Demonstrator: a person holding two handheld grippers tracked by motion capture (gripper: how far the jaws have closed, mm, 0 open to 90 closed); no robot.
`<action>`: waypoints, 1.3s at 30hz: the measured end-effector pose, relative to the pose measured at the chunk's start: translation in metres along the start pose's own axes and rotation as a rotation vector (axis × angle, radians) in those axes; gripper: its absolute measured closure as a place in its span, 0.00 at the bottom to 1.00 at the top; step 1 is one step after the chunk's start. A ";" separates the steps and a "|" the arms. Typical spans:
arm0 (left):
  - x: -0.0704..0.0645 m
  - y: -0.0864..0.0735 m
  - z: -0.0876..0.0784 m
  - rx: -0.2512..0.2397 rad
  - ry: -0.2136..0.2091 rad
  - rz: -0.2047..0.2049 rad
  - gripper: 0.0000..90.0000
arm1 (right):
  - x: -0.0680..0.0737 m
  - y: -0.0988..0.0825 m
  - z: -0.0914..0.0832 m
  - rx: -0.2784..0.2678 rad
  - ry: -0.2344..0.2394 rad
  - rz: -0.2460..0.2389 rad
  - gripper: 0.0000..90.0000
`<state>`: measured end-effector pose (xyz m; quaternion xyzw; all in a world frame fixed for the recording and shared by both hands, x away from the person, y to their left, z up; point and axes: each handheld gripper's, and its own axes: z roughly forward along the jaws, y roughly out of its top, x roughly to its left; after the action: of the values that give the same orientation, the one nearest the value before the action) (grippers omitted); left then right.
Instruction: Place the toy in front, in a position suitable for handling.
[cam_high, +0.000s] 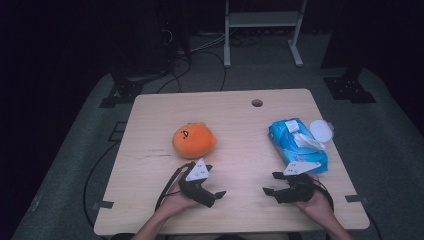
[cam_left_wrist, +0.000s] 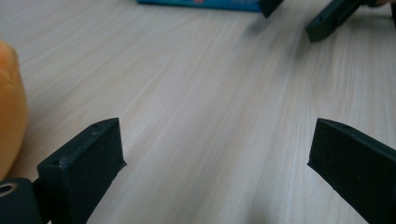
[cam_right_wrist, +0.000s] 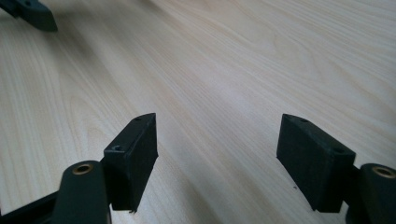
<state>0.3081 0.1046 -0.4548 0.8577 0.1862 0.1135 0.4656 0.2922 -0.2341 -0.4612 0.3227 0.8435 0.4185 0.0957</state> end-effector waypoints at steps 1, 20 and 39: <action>0.002 0.003 0.000 -0.011 0.000 -0.001 0.03 | 0.000 0.000 0.000 0.000 0.000 0.002 0.31; 0.080 0.035 -0.060 -0.132 0.191 -0.017 0.02 | 0.005 0.002 0.001 0.003 0.019 0.016 0.31; 0.149 0.014 -0.022 0.034 0.227 -0.178 0.00 | 0.007 0.002 0.001 0.012 0.020 0.001 0.31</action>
<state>0.4378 0.1774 -0.4280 0.8272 0.3150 0.1649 0.4350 0.2884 -0.2284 -0.4599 0.3193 0.8469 0.4166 0.0851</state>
